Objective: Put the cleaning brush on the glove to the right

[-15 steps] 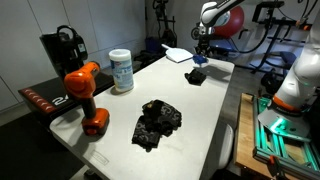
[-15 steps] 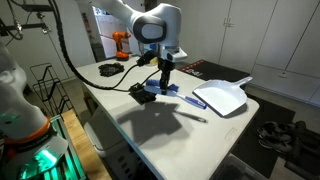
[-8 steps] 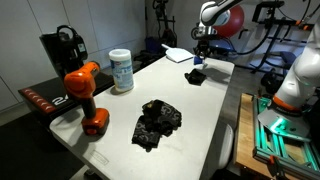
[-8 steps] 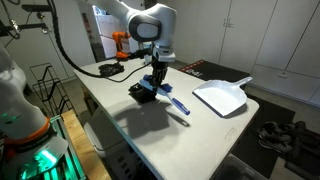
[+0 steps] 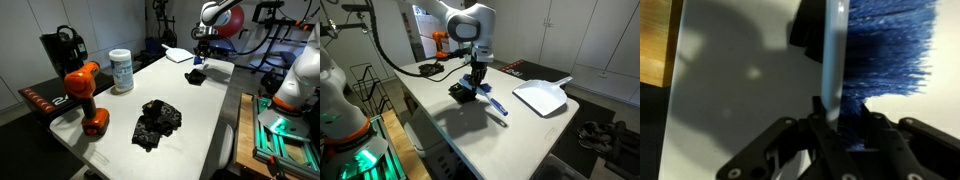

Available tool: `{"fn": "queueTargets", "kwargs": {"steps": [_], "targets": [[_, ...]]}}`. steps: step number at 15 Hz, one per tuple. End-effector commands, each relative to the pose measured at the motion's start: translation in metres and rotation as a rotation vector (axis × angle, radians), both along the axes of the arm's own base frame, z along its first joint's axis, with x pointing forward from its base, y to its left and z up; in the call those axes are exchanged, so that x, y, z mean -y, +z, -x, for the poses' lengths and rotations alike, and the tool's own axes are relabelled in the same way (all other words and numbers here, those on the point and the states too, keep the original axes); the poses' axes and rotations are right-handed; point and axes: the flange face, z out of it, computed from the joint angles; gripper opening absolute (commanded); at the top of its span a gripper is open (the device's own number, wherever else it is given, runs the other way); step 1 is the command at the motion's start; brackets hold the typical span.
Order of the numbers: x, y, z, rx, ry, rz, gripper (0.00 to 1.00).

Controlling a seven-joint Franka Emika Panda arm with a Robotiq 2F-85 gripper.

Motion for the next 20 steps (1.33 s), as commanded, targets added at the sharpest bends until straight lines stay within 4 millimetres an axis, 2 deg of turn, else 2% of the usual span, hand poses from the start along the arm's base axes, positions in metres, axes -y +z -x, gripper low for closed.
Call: {"fn": "queueTargets", "kwargs": {"steps": [1,7,11,16,17,18,20], "targets": [[-0.012,-0.004,0.004,-0.021,-0.148,0.011,0.08],[-0.028,-0.034,0.018,-0.116,-0.392,0.068,0.08],[-0.027,-0.05,0.033,-0.153,-0.318,0.081,0.08],[-0.025,-0.066,0.029,-0.069,-0.312,0.167,0.08],[-0.028,-0.067,0.028,-0.052,-0.311,0.18,0.57],[-0.03,-0.069,0.029,-0.055,-0.316,0.174,0.58],[-0.035,-0.067,0.031,-0.052,-0.317,0.168,0.71]]}}
